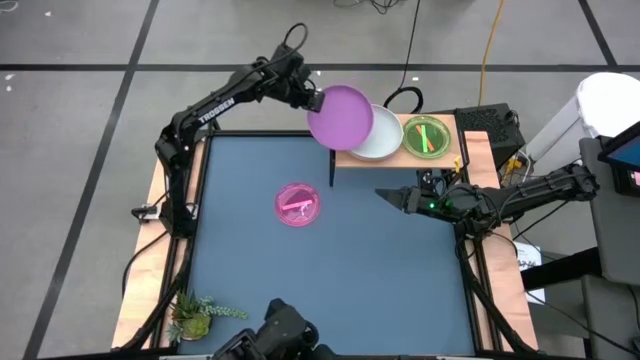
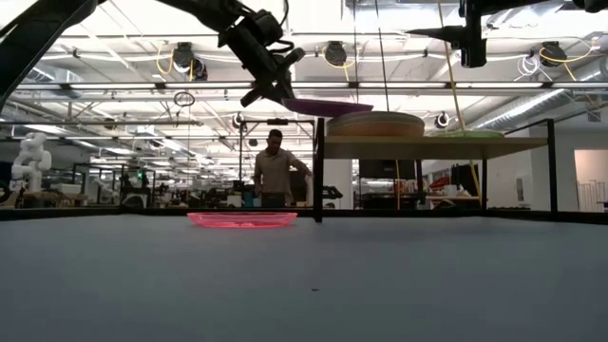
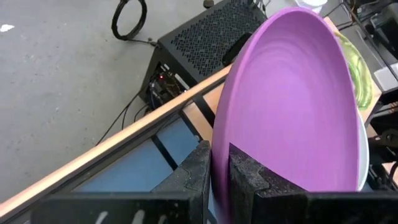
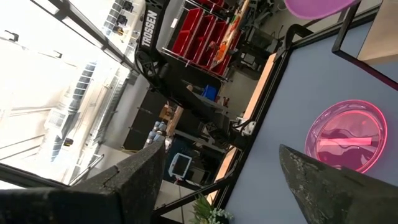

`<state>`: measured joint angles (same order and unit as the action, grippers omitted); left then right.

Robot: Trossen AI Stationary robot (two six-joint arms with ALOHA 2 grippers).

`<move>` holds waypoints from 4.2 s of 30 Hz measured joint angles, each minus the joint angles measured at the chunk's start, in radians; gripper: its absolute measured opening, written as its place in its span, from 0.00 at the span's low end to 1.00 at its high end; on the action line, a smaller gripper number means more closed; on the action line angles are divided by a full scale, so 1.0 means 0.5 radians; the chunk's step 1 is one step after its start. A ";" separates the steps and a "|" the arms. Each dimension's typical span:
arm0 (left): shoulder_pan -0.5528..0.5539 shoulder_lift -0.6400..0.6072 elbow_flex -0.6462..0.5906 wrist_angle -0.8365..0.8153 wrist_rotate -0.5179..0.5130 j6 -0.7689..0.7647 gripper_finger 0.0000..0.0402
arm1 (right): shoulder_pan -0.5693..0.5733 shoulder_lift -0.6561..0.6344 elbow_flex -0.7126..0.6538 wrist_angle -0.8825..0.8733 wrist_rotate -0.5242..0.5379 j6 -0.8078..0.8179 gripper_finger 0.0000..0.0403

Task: Place and stack plates onto a shelf
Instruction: Stack the large purple plate on the large white plate on the shelf

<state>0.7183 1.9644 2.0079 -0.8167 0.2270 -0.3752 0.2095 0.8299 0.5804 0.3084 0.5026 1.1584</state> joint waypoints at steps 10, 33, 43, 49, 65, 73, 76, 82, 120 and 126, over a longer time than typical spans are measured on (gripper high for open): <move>0.004 -0.019 -0.002 0.215 0.134 -0.158 0.09 | 0.000 0.000 0.000 0.001 0.000 0.001 0.73; -0.189 0.164 -0.003 0.743 0.292 -0.631 0.09 | 0.075 0.000 0.000 0.002 -0.012 0.046 0.73; -0.222 0.253 -0.003 0.739 0.239 -0.583 0.09 | 0.137 0.000 0.000 0.002 -0.003 0.068 0.73; -0.222 0.288 -0.003 0.677 0.194 -0.578 0.09 | 0.137 0.000 0.000 0.002 -0.001 0.066 0.73; -0.210 0.325 -0.003 0.571 0.123 -0.587 0.09 | 0.136 -0.001 0.000 0.002 -0.001 0.052 0.73; -0.216 0.336 -0.003 0.594 0.119 -0.639 0.09 | 0.136 -0.001 0.000 0.001 -0.001 0.053 0.73; -0.216 0.336 -0.003 0.593 0.119 -0.638 0.12 | 0.136 -0.001 0.000 0.001 -0.002 0.051 0.73; -0.216 0.336 -0.003 0.601 0.119 -0.645 0.26 | 0.136 -0.001 0.000 0.001 -0.002 0.045 0.73; -0.076 0.226 -0.002 0.626 0.368 -0.059 0.21 | 0.134 0.000 0.001 -0.021 0.050 0.065 0.73; -0.040 0.288 -0.003 0.629 0.450 -0.037 0.02 | 0.134 -0.001 0.001 -0.030 0.050 0.066 0.73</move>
<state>0.6985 2.1086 2.0064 -0.5021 0.4522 -0.3935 0.2764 0.8296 0.5808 0.2935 0.5278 1.1916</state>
